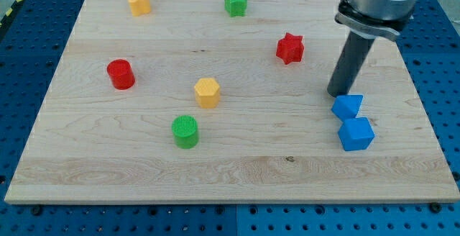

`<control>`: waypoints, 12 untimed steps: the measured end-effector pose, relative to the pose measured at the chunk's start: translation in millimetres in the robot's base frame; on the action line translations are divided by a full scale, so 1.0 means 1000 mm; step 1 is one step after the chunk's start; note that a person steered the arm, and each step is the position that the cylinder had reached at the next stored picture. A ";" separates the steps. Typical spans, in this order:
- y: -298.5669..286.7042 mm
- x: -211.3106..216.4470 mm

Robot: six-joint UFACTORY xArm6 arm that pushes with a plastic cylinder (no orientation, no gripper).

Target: Move the yellow hexagon towards the up

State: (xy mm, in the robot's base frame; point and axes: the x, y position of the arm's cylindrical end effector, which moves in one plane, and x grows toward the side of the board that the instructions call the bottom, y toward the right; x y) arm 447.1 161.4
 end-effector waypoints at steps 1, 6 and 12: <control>-0.013 -0.021; -0.101 -0.010; -0.189 0.047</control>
State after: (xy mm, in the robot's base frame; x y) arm 494.6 -27.5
